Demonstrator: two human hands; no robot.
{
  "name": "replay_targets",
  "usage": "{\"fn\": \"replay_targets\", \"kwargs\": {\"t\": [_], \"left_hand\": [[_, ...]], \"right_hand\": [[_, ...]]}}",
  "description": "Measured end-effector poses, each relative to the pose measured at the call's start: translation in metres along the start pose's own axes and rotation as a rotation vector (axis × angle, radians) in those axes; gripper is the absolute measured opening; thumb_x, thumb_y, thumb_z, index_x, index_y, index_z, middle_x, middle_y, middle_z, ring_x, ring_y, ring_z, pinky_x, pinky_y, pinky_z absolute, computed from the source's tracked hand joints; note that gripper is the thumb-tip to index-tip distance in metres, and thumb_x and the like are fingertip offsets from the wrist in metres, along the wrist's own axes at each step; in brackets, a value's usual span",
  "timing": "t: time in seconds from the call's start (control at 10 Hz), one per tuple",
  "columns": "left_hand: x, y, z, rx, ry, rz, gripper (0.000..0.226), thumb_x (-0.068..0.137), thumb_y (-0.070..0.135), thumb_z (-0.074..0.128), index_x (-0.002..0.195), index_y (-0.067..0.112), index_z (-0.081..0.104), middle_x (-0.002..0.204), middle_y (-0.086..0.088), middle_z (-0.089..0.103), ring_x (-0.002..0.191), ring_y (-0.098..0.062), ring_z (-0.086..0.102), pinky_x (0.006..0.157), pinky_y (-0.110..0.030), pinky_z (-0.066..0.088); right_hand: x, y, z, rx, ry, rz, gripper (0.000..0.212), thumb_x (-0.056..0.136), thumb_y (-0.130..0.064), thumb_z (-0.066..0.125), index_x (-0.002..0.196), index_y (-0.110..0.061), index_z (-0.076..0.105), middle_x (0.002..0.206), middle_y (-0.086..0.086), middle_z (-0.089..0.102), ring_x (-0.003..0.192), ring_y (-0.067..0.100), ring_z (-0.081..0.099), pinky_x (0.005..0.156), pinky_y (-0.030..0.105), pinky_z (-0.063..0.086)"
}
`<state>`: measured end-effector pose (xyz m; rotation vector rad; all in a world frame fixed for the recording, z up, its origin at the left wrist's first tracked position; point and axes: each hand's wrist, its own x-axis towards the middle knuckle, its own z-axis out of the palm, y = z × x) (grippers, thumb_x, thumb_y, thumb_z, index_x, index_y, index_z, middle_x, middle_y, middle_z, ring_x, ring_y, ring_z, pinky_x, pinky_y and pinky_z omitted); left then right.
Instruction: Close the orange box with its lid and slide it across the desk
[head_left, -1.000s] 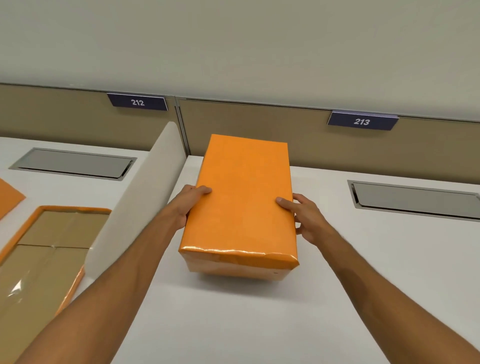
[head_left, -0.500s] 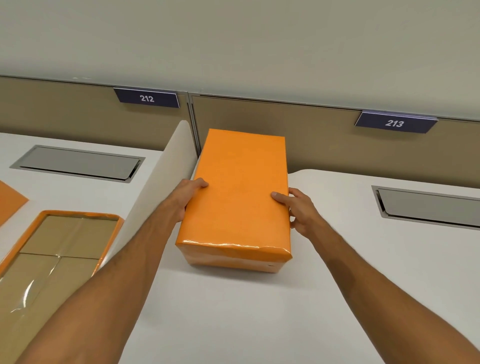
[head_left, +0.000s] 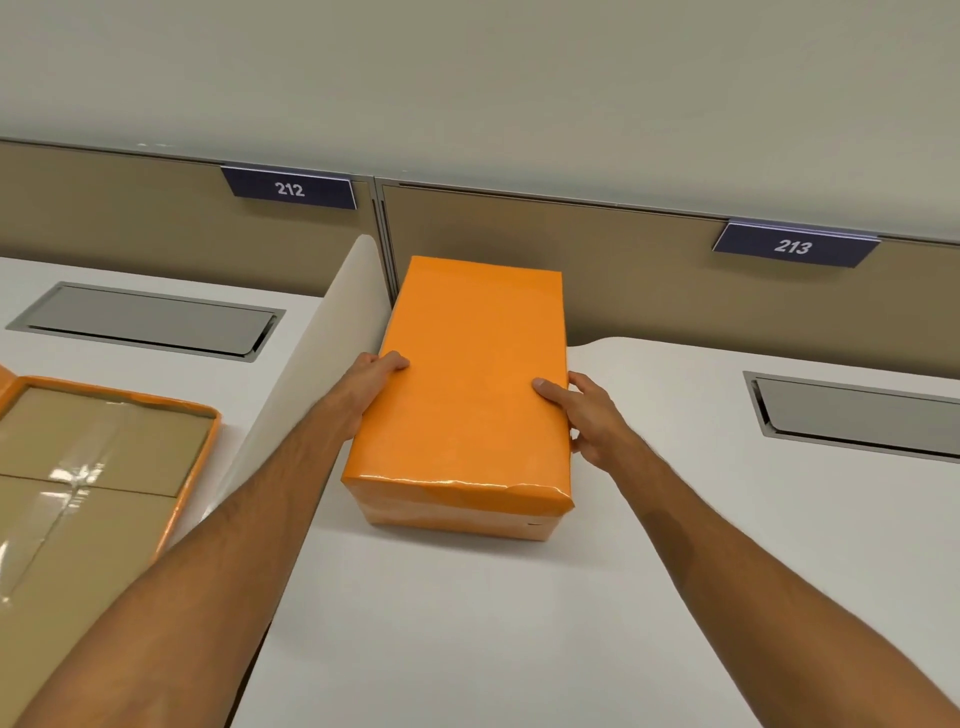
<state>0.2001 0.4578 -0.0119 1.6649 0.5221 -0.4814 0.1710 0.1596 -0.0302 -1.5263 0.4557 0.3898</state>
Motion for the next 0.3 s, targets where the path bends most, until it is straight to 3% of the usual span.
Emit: {"fn": "replay_targets", "kwargs": {"t": [0.1, 0.2, 0.3], "left_hand": [[-0.005, 0.001, 0.001, 0.07, 0.051, 0.029, 0.066, 0.09, 0.052, 0.062, 0.143, 0.015, 0.047, 0.135, -0.014, 0.062, 0.115, -0.037, 0.064, 0.101, -0.057, 0.051], [-0.012, 0.0, 0.004, 0.246, 0.235, 0.098, 0.075, 0.091, 0.057, 0.059, 0.148, 0.012, 0.038, 0.142, -0.015, 0.054, 0.12, -0.037, 0.058, 0.093, -0.046, 0.049], [-0.031, 0.0, 0.017, 0.513, 0.417, 0.222, 0.077, 0.091, 0.058, 0.056, 0.149, 0.012, 0.037, 0.146, -0.017, 0.05, 0.127, -0.039, 0.053, 0.093, -0.049, 0.046]], "right_hand": [[-0.008, -0.004, 0.0, -0.089, 0.027, 0.002, 0.078, 0.086, -0.054, 0.071, 0.149, -0.022, 0.039, 0.146, 0.006, 0.053, 0.124, 0.033, 0.056, 0.096, 0.06, 0.049], [-0.017, -0.005, -0.006, -0.231, 0.171, -0.088, 0.072, 0.091, -0.058, 0.062, 0.147, -0.018, 0.043, 0.148, 0.009, 0.05, 0.127, 0.033, 0.055, 0.102, 0.056, 0.049], [-0.033, -0.01, -0.017, -0.382, 0.251, -0.214, 0.06, 0.094, -0.054, 0.06, 0.139, -0.013, 0.052, 0.141, 0.011, 0.058, 0.122, 0.03, 0.058, 0.102, 0.052, 0.051]]}}
